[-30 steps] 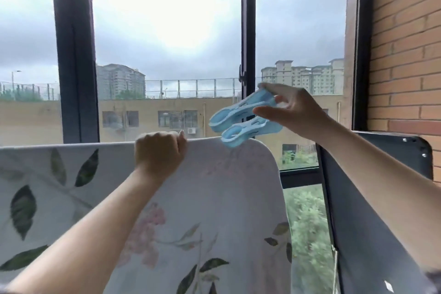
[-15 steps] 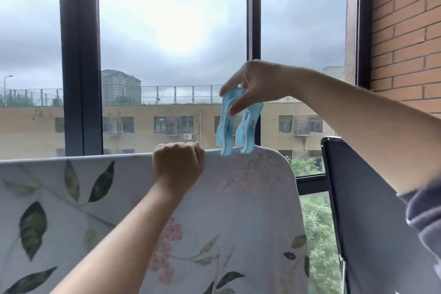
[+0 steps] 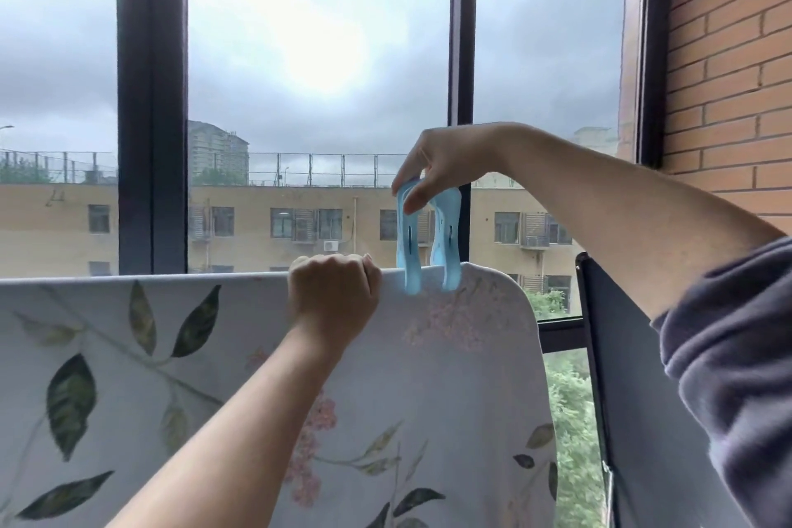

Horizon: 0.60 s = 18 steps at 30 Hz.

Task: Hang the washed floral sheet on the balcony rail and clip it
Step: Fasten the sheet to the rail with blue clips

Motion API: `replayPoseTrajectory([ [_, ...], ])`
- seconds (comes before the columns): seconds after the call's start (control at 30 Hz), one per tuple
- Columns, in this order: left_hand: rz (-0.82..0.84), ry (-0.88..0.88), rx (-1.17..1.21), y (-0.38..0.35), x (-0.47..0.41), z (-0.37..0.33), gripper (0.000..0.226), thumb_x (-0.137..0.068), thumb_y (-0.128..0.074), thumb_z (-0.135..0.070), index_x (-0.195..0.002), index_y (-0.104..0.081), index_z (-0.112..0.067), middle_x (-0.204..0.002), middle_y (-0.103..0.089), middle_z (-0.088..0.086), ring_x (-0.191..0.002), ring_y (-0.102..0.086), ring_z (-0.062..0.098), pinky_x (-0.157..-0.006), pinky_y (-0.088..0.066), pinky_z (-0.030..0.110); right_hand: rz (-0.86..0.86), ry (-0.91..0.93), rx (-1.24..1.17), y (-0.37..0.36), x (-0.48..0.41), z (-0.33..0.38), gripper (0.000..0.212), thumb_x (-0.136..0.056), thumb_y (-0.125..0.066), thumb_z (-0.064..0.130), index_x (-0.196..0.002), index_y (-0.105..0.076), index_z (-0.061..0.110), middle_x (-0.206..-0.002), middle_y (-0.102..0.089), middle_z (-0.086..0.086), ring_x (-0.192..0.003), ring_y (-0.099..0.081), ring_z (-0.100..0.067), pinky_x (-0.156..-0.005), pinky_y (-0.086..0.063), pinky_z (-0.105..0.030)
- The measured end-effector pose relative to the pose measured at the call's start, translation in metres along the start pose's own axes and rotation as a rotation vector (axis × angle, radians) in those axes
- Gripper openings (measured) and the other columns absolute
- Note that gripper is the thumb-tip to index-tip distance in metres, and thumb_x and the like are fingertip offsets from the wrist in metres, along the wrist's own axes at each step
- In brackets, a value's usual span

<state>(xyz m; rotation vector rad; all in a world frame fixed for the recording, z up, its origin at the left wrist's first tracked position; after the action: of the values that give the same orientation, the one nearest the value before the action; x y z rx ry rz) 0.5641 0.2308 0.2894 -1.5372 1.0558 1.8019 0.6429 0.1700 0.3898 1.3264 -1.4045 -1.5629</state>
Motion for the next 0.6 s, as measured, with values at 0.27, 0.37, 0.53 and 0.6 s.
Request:
replayPoseTrajectory([
  [0.27, 0.014, 0.02, 0.012, 0.001, 0.001, 0.001, 0.049, -0.079, -0.032, -0.029, -0.04, -0.055, -0.012, -0.036, -0.05, 0.003, -0.031, -0.047, 0.022, -0.049, -0.039, 0.023, 0.049, 0.001, -0.026, -0.013, -0.002, 0.002, 0.04, -0.072, -0.072, 0.052, -0.108, -0.069, 0.035, -0.107, -0.066, 0.023, -0.103, -0.06, -0.003, -0.097, -0.05, -0.039],
  [0.37, 0.023, 0.019, 0.008, 0.001, 0.001, 0.002, 0.049, -0.08, -0.032, -0.029, -0.04, -0.055, -0.012, -0.036, -0.05, 0.003, -0.031, -0.047, 0.022, -0.049, -0.038, 0.023, 0.094, 0.003, -0.011, -0.018, -0.003, 0.004, 0.045, -0.071, -0.071, 0.055, -0.11, -0.069, 0.033, -0.114, -0.066, 0.018, -0.11, -0.059, -0.009, -0.099, -0.048, -0.04],
  [0.53, 0.037, 0.015, 0.005, 0.001, 0.001, 0.002, 0.048, -0.079, -0.033, -0.029, -0.04, -0.055, -0.012, -0.037, -0.051, 0.003, -0.031, -0.048, 0.022, -0.05, -0.037, 0.022, 0.178, -0.042, 0.001, -0.026, -0.004, 0.001, 0.069, -0.077, -0.066, 0.055, -0.137, -0.047, 0.026, -0.142, -0.046, 0.013, -0.127, -0.045, -0.01, -0.108, -0.039, -0.036],
  [0.6, 0.02, 0.01, 0.004, 0.002, 0.002, 0.002, 0.048, -0.08, -0.032, -0.029, -0.04, -0.055, -0.013, -0.037, -0.051, 0.003, -0.031, -0.047, 0.022, -0.05, -0.037, 0.022, 0.189, -0.044, -0.028, -0.029, -0.004, -0.002, 0.071, -0.078, -0.064, 0.056, -0.139, -0.043, 0.029, -0.145, -0.042, 0.013, -0.131, -0.041, -0.01, -0.109, -0.037, -0.035],
])
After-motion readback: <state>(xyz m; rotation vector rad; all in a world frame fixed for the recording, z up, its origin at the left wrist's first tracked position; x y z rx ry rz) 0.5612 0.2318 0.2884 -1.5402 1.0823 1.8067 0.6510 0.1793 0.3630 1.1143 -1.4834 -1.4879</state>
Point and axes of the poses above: each hand's wrist, its own x-axis away from the middle knuckle, its own y-axis out of the back of the hand, z = x × y, the point moved 10 cm from there along -x, towards the middle knuckle
